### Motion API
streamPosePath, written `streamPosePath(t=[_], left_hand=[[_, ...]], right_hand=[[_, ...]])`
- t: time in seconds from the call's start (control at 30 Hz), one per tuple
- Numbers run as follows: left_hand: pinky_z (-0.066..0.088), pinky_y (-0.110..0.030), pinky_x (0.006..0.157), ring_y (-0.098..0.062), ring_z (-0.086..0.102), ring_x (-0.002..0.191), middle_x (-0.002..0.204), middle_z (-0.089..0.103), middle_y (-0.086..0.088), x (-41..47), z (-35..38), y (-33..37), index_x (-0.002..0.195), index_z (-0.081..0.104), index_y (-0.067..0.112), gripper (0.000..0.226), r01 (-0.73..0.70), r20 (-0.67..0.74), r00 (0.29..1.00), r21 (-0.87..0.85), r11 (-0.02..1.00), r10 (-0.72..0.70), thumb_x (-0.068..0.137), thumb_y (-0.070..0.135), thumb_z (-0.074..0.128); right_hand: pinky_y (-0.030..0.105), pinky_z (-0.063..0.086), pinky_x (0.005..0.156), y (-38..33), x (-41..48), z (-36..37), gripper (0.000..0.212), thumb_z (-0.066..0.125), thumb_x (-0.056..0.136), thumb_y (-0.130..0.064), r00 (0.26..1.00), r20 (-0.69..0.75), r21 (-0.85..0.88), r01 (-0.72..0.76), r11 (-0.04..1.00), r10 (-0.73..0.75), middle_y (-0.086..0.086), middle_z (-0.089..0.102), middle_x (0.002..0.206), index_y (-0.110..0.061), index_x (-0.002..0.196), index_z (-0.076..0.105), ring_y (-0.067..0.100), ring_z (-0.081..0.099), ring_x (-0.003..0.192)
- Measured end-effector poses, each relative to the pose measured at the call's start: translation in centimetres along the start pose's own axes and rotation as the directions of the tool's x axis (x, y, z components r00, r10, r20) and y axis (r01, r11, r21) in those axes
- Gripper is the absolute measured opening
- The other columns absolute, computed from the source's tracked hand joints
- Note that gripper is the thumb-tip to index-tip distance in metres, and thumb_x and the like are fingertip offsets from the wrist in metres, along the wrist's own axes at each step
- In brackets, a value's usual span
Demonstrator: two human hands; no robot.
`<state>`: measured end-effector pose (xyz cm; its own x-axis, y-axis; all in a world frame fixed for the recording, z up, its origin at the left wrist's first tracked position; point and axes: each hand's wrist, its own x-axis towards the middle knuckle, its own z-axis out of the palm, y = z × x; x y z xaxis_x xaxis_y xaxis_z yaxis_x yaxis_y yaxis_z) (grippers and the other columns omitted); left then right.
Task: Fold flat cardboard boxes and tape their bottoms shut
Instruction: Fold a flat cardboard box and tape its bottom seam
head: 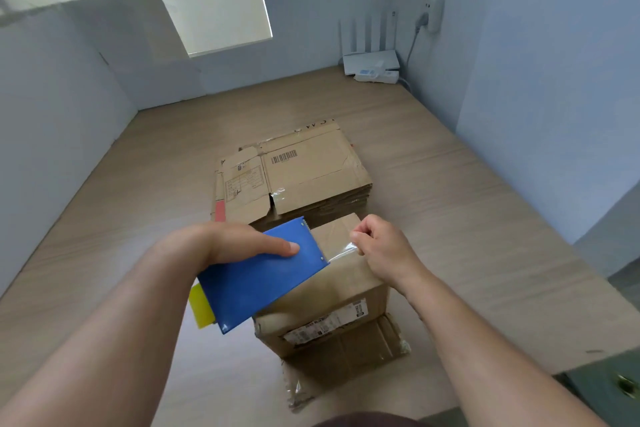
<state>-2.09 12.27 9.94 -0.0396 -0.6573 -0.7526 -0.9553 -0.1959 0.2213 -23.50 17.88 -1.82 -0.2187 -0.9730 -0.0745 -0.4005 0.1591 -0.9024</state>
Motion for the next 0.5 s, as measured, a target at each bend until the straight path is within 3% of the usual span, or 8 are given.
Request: streamPosePath(t=[0.07, 0.27, 0.37, 0.5], left_hand=[[0.05, -0.026, 0.065, -0.015, 0.071, 0.069, 0.074, 0.073, 0.002, 0.6, 0.0, 1.6, 0.086, 0.07, 0.023, 0.057, 0.01, 0.014, 1.0, 0.0, 1.0, -0.01, 0.06, 0.073, 0.07], [0.052, -0.032, 0.08, -0.021, 0.069, 0.084, 0.092, 0.071, -0.002, 2.3, 0.5, 5.2, 0.092, 0.069, 0.023, 0.059, 0.001, 0.043, 0.999, 0.041, 0.999, -0.002, 0.062, 0.074, 0.07], [0.051, -0.031, 0.077, -0.021, 0.069, 0.082, 0.09, 0.07, -0.003, 2.7, 0.6, 6.2, 0.091, 0.066, 0.022, 0.057, -0.001, 0.052, 0.999, 0.047, 0.999, -0.002, 0.065, 0.072, 0.068], [0.052, -0.032, 0.082, -0.021, 0.069, 0.085, 0.093, 0.07, -0.003, 3.1, 0.8, 6.5, 0.094, 0.065, 0.022, 0.058, 0.018, 0.065, 0.998, 0.079, 0.997, -0.023, 0.064, 0.072, 0.07]], right_hand=[[0.029, 0.04, 0.06, 0.3, 0.2, -0.8, 0.013, 0.051, 0.09, -0.018, 0.998, -0.043, -0.045, -0.037, 0.998, 0.035, -0.004, 0.058, 0.071, -0.015, 0.077, 0.056, 0.014, 0.052, 0.07], [0.029, 0.039, 0.06, 1.3, 1.6, -2.8, 0.015, 0.049, 0.091, -0.017, 0.989, -0.082, -0.089, -0.128, 0.988, 0.121, -0.001, 0.058, 0.074, -0.015, 0.077, 0.056, 0.018, 0.052, 0.073], [0.028, 0.037, 0.057, 1.7, 2.5, -2.9, 0.016, 0.046, 0.093, -0.016, 0.989, -0.077, -0.134, -0.139, 0.981, 0.13, -0.002, 0.057, 0.078, -0.014, 0.08, 0.055, 0.018, 0.051, 0.075], [0.024, 0.036, 0.055, 3.0, 2.9, -2.4, 0.016, 0.05, 0.092, -0.013, 0.981, -0.039, -0.058, -0.19, 0.98, 0.188, -0.001, 0.055, 0.074, -0.015, 0.076, 0.056, 0.017, 0.05, 0.071]])
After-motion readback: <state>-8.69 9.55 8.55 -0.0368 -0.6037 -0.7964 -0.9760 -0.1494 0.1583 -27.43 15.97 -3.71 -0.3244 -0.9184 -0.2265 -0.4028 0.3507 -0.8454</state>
